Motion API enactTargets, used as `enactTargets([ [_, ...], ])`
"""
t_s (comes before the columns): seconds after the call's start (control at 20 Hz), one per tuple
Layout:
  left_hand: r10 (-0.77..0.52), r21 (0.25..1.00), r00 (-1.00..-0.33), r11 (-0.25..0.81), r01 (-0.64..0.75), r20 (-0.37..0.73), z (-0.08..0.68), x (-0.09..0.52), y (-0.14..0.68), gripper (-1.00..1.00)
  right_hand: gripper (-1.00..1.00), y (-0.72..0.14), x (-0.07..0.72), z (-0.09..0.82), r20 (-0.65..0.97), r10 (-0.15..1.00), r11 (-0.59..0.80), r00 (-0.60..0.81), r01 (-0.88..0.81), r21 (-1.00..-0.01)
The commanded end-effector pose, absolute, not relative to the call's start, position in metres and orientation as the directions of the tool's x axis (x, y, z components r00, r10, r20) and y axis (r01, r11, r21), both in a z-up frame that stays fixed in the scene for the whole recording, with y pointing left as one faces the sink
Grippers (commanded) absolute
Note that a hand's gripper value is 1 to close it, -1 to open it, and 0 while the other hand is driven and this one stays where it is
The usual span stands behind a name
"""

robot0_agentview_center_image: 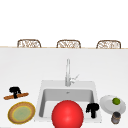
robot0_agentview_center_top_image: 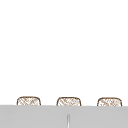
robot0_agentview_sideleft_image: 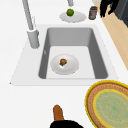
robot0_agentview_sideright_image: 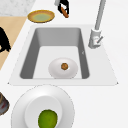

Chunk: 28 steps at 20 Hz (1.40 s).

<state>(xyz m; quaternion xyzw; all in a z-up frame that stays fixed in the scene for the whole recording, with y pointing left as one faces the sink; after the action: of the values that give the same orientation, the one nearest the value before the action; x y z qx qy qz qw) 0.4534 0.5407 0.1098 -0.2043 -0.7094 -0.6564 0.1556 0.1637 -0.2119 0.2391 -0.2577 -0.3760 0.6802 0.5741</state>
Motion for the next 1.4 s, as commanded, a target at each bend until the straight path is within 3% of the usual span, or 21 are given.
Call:
enactTargets([
  [0.0,0.072,0.861,-0.862,0.062,0.505,0.501,0.099,0.438,0.539,1.00,0.00,-0.212,0.164,0.239,0.081,0.975,-0.058,-0.208,-0.587,-0.807],
  [0.25,0.084,0.910,-0.912,0.074,0.408,0.402,0.117,0.436,0.529,1.00,0.00,-0.212,0.164,0.239,0.081,0.975,-0.058,-0.208,-0.587,-0.807],
  [0.8,0.066,0.894,-0.900,0.102,0.436,0.431,0.206,0.441,0.502,1.00,0.00,-0.212,0.164,0.239,0.081,0.975,-0.058,-0.208,-0.587,-0.807],
  [1.35,0.052,0.890,-0.894,0.087,0.447,0.444,0.238,0.440,0.429,1.00,0.00,-0.212,0.164,0.239,0.081,0.975,-0.058,-0.208,-0.587,-0.807],
])
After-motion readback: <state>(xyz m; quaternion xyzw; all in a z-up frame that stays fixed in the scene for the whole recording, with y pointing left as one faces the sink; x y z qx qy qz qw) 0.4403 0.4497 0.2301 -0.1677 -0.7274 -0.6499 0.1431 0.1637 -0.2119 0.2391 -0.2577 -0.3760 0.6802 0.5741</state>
